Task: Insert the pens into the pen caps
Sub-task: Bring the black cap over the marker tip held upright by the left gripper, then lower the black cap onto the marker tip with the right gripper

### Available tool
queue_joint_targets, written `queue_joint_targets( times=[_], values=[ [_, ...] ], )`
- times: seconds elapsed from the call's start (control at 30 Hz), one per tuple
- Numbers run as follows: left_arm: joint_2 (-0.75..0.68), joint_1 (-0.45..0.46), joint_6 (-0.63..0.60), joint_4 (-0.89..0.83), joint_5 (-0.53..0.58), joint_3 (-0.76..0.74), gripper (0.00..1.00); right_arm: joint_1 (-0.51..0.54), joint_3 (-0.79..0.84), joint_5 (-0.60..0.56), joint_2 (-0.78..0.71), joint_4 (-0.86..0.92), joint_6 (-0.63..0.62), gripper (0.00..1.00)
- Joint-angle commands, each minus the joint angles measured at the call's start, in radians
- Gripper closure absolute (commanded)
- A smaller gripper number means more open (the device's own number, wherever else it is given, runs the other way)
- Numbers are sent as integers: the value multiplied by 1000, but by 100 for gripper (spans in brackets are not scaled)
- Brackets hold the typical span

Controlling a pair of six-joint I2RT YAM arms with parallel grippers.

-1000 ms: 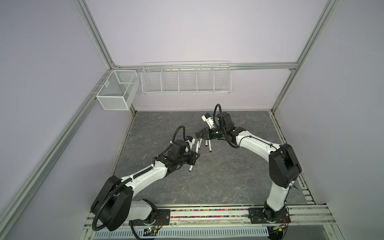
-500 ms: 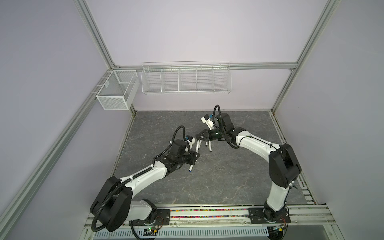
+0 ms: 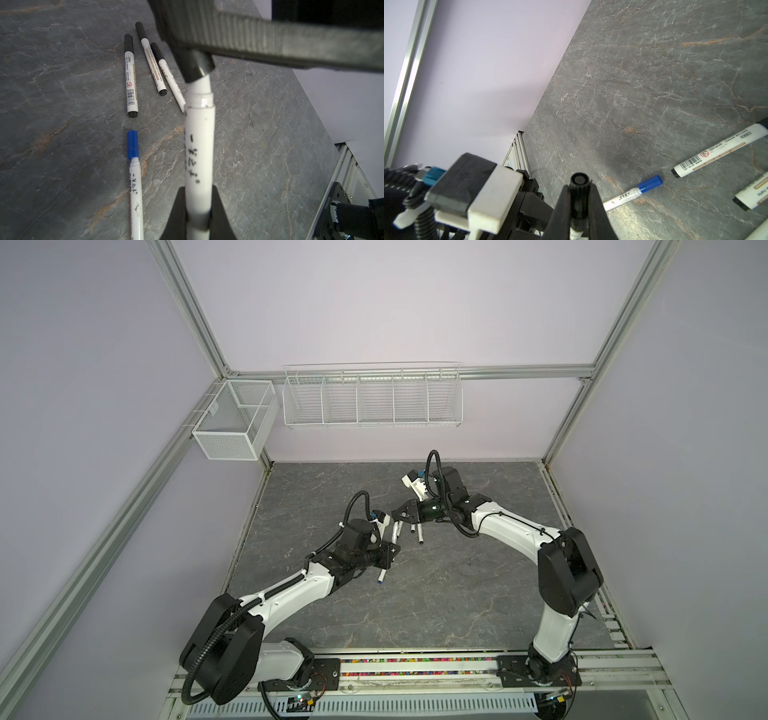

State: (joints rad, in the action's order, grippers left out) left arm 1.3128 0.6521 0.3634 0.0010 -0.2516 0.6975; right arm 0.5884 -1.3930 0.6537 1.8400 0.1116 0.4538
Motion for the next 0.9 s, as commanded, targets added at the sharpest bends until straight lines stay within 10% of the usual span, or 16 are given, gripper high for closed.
queue_joint_targets(
  times=[0.0,0.87],
  values=[
    [-25,-11,16,132,27,41,100,-10,38,46,-52,-21,16,87],
    [56,-46,-84,289,109,251,100,-17,65,266,-153,78,-112,80]
  ],
)
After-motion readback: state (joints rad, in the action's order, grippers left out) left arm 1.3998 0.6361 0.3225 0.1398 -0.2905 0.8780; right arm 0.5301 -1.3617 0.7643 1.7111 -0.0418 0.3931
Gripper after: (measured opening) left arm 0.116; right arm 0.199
